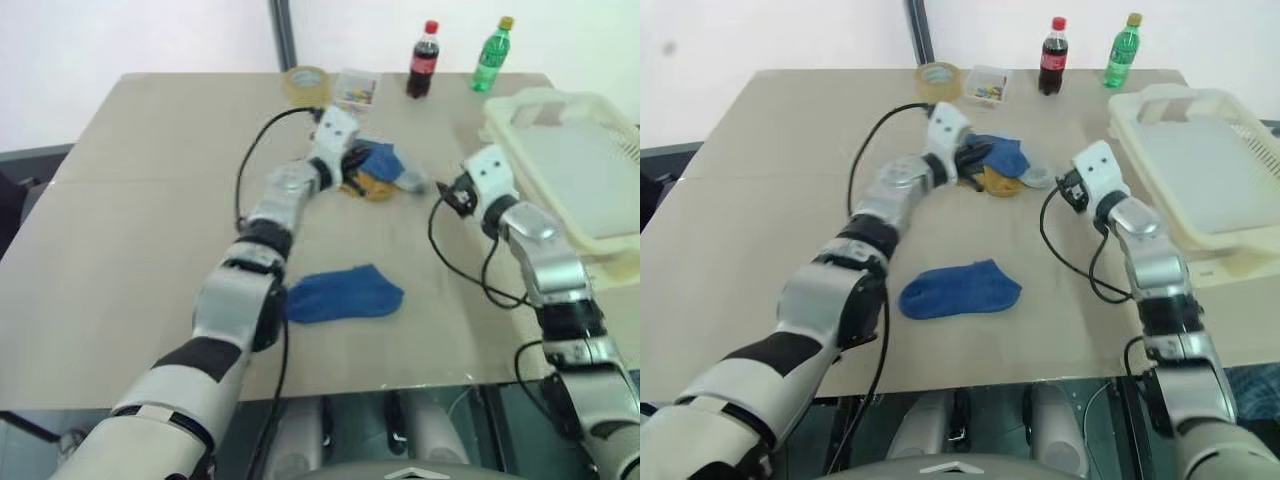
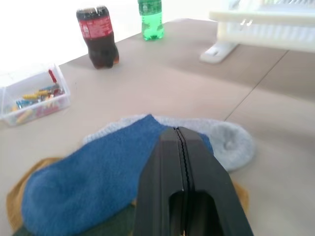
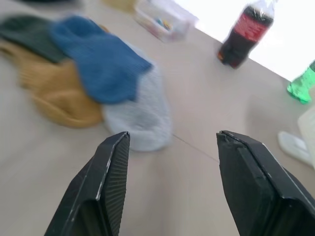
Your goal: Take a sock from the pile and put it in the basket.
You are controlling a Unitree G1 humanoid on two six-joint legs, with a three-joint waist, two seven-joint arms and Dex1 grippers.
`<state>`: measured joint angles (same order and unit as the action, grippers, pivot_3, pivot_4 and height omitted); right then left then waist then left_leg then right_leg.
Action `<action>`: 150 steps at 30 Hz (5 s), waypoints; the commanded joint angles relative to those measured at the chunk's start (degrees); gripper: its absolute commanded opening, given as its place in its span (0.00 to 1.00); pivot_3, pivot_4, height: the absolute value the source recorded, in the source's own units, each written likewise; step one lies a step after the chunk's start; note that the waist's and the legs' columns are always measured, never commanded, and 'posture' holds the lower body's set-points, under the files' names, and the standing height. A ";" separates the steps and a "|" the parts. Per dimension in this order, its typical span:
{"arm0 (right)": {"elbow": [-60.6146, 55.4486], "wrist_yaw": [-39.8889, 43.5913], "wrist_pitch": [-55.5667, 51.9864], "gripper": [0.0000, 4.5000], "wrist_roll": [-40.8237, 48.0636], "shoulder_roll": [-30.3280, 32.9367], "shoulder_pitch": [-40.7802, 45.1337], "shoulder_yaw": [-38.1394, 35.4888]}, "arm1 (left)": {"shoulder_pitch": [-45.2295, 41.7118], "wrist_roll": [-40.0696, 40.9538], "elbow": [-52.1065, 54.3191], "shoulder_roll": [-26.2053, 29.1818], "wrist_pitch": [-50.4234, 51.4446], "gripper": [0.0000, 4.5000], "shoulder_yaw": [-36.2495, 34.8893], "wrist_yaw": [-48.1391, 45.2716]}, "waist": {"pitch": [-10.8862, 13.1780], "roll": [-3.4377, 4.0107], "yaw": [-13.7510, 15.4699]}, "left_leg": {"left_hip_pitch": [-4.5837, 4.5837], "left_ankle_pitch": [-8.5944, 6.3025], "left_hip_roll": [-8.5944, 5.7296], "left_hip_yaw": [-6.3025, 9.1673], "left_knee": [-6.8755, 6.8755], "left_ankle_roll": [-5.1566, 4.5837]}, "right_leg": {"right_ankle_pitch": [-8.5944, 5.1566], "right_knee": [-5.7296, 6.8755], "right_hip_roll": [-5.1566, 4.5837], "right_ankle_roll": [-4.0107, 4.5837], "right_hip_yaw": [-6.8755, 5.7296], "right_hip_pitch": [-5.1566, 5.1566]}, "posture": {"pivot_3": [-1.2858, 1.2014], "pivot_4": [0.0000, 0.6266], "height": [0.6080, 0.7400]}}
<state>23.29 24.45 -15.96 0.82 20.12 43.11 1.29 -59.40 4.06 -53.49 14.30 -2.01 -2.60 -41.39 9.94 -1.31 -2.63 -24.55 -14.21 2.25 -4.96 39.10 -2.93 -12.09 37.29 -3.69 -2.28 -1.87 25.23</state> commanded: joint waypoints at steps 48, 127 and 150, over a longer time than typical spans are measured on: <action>51.01 8.50 14.20 0.06 -2.84 -11.72 19.83 -5.71 | 41.19 17.71 68.39 13.32 33.15 0.00 -8.63 10.82 | -0.06 0.03 0.46 | 0.32 0.00 -0.05 0.13 0.08 0.02 | -0.01 0.45 -0.35 0.02 -0.02 -0.21 | 0.52 0.24 1.00; 49.41 3.91 8.90 0.47 13.18 -15.98 26.41 -20.19 | 44.19 25.77 75.67 12.01 31.27 0.00 -10.23 10.31 | 0.00 0.07 0.37 | 0.57 -0.02 -0.03 0.05 -0.76 0.02 | 0.00 -0.39 -0.39 0.03 -0.02 -0.44 | 0.52 0.24 1.00; 49.01 4.38 8.97 0.01 13.34 -15.33 27.41 -20.35 | 44.55 29.86 74.18 15.09 32.14 0.56 -11.69 9.57 | 0.00 0.07 0.31 | 0.57 -0.01 -0.04 0.05 -0.77 0.02 | 0.00 -0.42 -0.35 0.02 -0.04 -0.44 | 0.52 0.24 1.00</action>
<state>73.53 27.90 -8.09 13.49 4.36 68.37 -18.72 -14.41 34.68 20.01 29.07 31.79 -13.53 -32.24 9.95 -1.24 -2.32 -23.98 -14.22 2.21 -4.90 38.33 -2.90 -12.09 36.87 -4.04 -2.25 -1.91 24.79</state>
